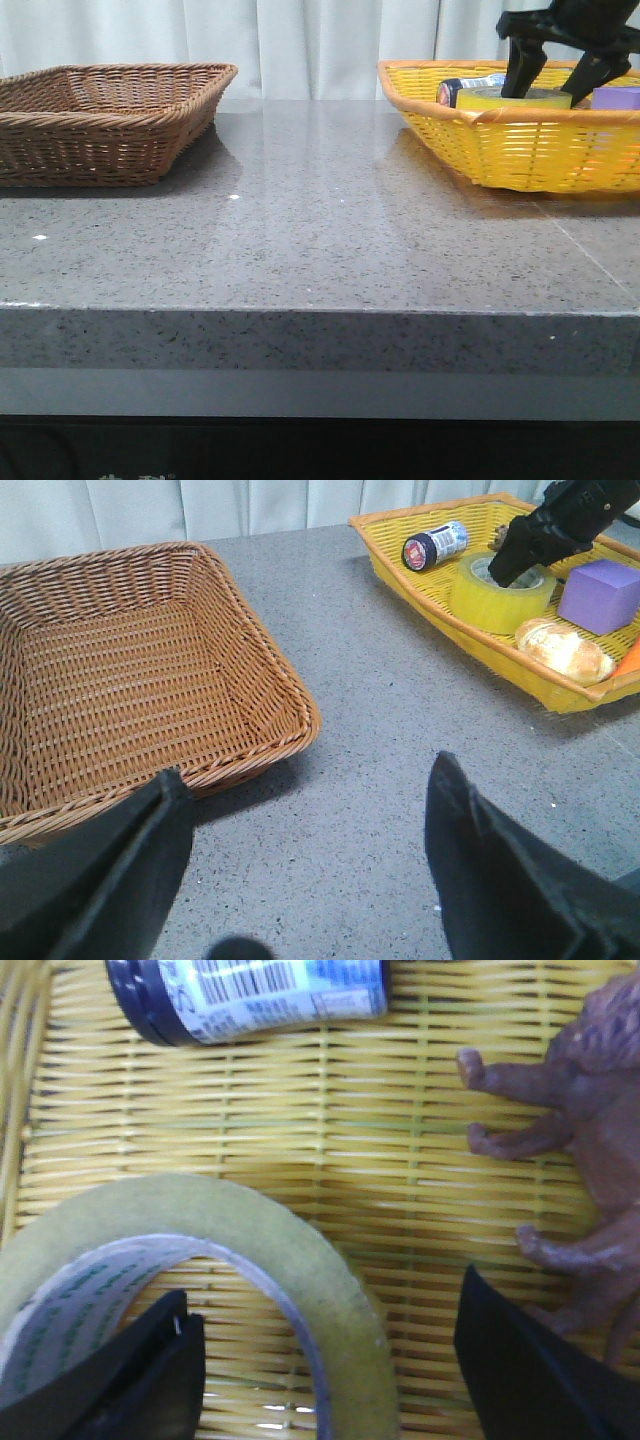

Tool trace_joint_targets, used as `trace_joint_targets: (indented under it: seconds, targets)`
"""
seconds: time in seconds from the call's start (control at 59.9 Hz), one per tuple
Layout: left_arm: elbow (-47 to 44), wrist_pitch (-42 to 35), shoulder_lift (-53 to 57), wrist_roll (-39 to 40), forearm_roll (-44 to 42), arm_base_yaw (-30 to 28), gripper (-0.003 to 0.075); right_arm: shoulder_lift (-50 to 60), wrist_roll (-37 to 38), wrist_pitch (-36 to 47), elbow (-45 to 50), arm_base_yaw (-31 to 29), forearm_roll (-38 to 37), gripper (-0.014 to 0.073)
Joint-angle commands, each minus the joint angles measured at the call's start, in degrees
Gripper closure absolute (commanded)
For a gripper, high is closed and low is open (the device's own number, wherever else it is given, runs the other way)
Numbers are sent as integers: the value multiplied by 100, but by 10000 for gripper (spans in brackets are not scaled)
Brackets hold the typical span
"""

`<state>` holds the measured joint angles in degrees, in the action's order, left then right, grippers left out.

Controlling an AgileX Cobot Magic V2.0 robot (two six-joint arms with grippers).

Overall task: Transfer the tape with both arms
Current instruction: 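Lower the right gripper into the yellow basket and grasp the tape roll rim, then lift the tape roll out and carry it toward the brown basket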

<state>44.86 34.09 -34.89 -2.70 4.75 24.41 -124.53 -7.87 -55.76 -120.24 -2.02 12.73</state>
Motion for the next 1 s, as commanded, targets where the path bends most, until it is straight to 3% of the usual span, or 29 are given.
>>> trace_joint_targets:
  seconds: [0.0,0.184,0.317,0.618,0.985]
  targets:
    - [202,-439,-35,22,62,36,228,295,-82,224,-212,-11,85,88]
    - [202,-439,-35,22,62,36,228,286,-82,219,-276,-5,121,308]
    - [202,-439,-35,22,62,36,228,286,-82,128,-423,-5,144,404]
    - [202,-439,-35,22,62,36,228,354,-77,-798,-1227,-5,291,424]
    - [202,-439,-35,22,62,36,228,1313,-125,-1124,-1216,204,555,424]
